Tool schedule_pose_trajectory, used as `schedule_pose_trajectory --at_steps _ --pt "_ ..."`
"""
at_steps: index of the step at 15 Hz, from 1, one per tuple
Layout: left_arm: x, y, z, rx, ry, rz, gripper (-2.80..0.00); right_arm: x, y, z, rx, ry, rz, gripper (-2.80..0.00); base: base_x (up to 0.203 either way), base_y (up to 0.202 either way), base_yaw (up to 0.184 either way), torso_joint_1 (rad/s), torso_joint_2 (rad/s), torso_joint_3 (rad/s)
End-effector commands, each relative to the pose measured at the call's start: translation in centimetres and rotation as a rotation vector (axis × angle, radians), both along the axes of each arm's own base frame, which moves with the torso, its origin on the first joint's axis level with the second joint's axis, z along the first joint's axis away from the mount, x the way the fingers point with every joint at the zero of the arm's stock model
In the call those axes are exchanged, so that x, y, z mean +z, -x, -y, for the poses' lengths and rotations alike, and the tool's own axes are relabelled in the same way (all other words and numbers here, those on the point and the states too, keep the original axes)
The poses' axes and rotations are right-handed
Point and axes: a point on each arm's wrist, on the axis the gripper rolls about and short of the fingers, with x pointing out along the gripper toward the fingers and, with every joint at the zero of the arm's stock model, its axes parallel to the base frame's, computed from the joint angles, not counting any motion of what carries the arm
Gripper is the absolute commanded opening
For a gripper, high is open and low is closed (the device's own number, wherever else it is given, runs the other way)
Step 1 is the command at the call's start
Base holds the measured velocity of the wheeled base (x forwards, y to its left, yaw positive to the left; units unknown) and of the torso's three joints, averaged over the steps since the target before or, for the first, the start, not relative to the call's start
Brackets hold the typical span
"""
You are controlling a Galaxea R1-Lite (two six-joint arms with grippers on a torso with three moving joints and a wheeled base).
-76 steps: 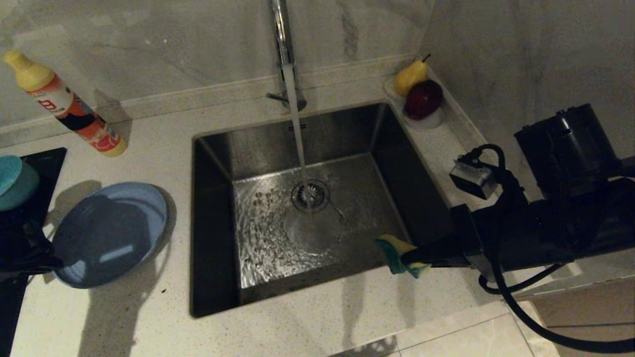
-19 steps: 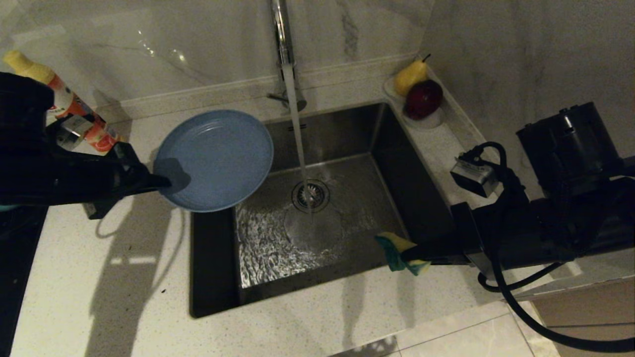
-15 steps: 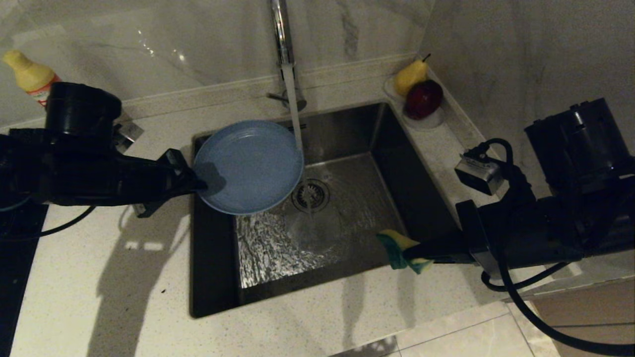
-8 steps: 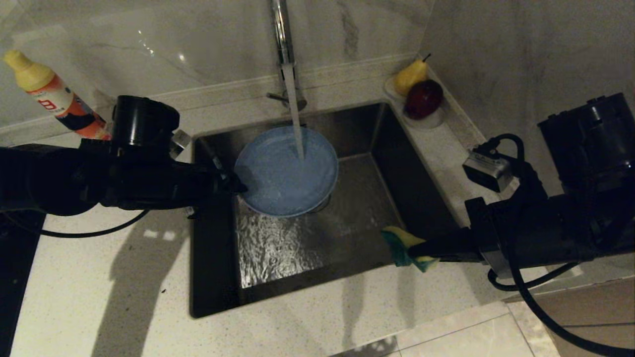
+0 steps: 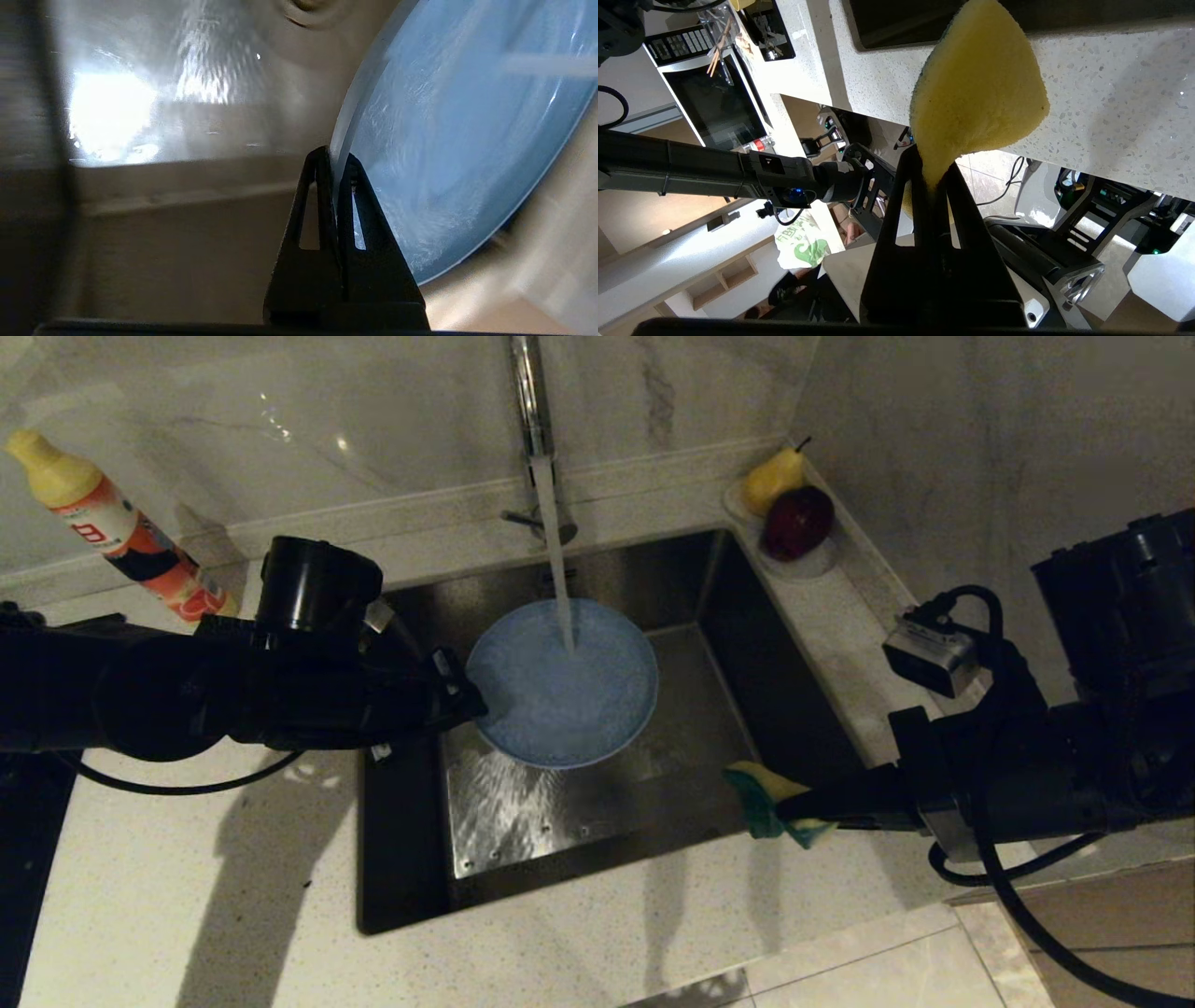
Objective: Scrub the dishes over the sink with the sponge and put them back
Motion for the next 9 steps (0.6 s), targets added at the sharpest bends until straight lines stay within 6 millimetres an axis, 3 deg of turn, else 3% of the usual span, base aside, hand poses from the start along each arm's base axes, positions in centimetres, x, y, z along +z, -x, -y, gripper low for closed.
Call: schedule_pose_trajectory --at_steps 1,9 --pt "0.3 0.5 -0.4 0.085 -0.052 0.024 -2.8 -0.2 0.1 0.0 0.002 0.002 -0.011 -2.8 0.0 0.0 0.0 0.0 0.0 0.0" --pt "4.5 2.9 -3.6 0.232 -0.31 0.3 -2.8 -0.4 0.4 0.2 0.002 0.006 -0.018 -2.8 0.0 0.0 0.0 0.0 0.0 0.0"
